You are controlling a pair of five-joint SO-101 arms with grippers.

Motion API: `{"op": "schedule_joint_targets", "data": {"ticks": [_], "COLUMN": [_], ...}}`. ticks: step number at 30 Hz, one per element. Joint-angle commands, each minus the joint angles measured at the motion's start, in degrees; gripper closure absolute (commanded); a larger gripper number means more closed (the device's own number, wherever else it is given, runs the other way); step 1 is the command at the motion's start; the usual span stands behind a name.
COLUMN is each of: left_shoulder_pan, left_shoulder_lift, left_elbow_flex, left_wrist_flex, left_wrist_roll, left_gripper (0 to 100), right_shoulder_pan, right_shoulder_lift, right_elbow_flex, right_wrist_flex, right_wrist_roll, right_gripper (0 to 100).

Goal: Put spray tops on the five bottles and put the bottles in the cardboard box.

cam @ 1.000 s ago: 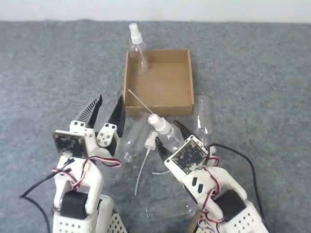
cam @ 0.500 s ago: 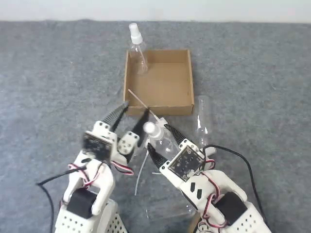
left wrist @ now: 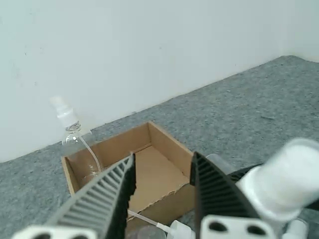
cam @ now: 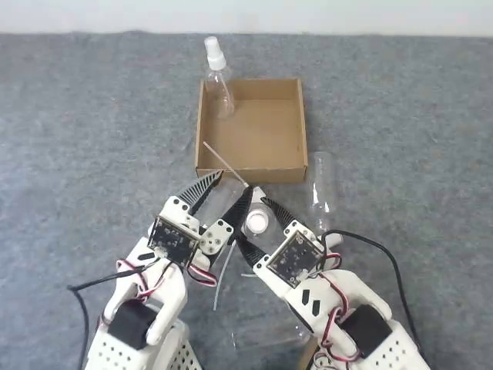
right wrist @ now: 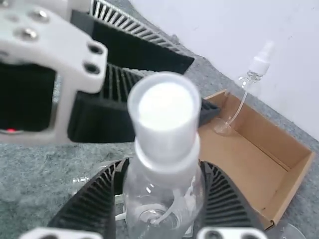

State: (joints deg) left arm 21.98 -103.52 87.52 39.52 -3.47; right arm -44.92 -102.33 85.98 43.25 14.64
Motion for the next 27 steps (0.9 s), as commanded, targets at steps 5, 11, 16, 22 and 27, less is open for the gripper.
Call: {"op": "schedule_joint_targets", "data": {"ticks": [5, 11, 16, 22, 27], "left_shoulder_pan": [-0.26, -5.54, -4.22, 4.84, 4.92], "left_shoulder_lift": [-0.79, -0.79, -0.70, -0.70, -0.79], "left_elbow_flex": [-2.07, -6.02, -5.85, -5.67, -5.76], "left_wrist_flex": [0.53, 3.25, 3.34, 7.82, 8.18], "left_wrist_roll": [-0.09, 1.32, 1.93, -3.52, -3.60], "left_gripper": [83, 83, 83, 83, 83], "right_shoulder_pan": [-0.22, 2.15, 1.80, 1.80, 2.07], "right_shoulder_lift": [-1.71, -1.71, -1.71, -1.71, -1.71], "right_elbow_flex": [-3.78, -3.78, -3.78, -3.78, -3.78], "right_wrist_flex": [0.22, 1.27, 1.27, 1.27, 1.27], "right_wrist_roll": [-0.44, -0.53, -0.53, -0.53, -0.53], "right_gripper": [91.9, 91.9, 91.9, 91.9, 91.9]}}
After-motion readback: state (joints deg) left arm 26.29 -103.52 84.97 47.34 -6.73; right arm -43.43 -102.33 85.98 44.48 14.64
